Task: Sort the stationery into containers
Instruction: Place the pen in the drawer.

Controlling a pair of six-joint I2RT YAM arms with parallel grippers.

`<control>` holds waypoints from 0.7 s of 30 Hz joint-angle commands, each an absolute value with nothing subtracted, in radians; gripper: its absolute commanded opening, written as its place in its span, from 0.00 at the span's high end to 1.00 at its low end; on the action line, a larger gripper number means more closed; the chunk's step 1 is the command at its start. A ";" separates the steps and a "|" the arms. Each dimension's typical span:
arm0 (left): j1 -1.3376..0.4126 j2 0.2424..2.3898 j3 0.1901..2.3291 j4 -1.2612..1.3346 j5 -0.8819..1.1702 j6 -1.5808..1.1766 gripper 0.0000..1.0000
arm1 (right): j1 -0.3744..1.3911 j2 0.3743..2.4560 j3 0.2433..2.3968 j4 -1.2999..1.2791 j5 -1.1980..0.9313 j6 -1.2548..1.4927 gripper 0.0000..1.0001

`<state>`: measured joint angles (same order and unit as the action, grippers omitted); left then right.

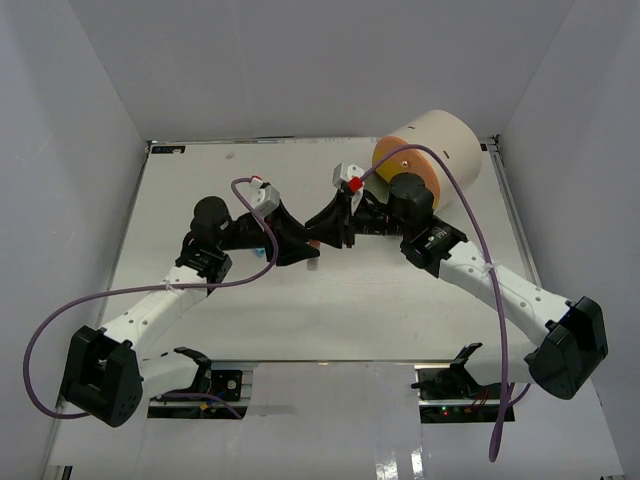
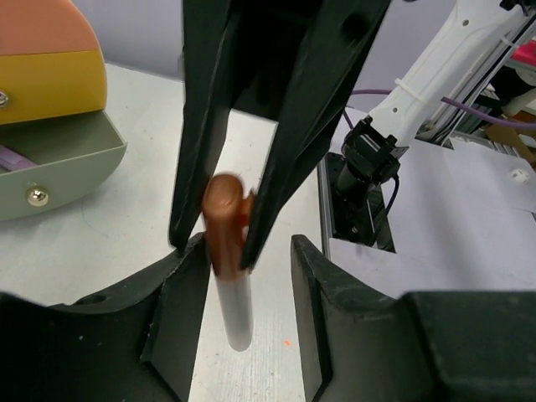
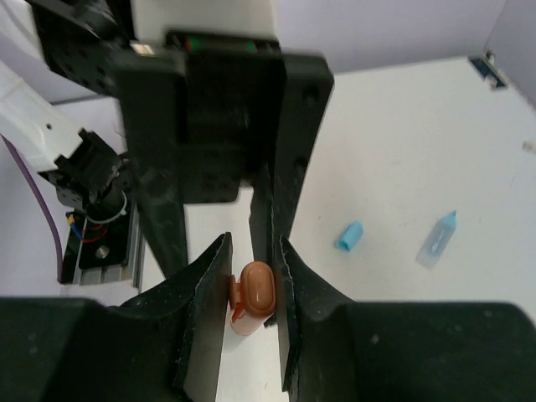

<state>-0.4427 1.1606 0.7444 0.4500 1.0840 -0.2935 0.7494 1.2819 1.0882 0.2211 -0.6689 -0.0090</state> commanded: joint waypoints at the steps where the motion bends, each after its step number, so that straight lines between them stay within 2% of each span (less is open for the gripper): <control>1: -0.449 1.117 0.769 0.459 1.056 -0.279 0.46 | 0.742 1.292 1.069 0.126 -0.598 -0.028 0.92; 5: -0.449 1.098 0.762 0.349 0.982 -0.236 0.29 | 0.716 1.293 1.081 0.068 -0.531 -0.070 0.92; 6: -0.449 1.094 0.761 0.327 0.957 -0.226 0.22 | 0.712 1.293 1.084 0.055 -0.496 -0.092 0.92; 10: -0.449 1.072 0.761 0.180 0.760 -0.164 0.08 | 0.678 1.289 1.100 0.020 -0.381 -0.130 0.92; 13: -0.448 1.080 0.768 0.086 0.614 -0.166 0.02 | 0.667 1.311 1.147 -0.052 -0.211 -0.193 0.92; 18: -0.437 1.124 0.827 -0.063 0.211 -0.199 0.02 | 0.660 1.405 1.235 -0.132 0.109 -0.290 0.92; 21: -0.417 1.147 0.847 -0.120 0.074 -0.225 0.02 | 0.655 1.472 1.290 -0.144 0.266 -0.354 0.92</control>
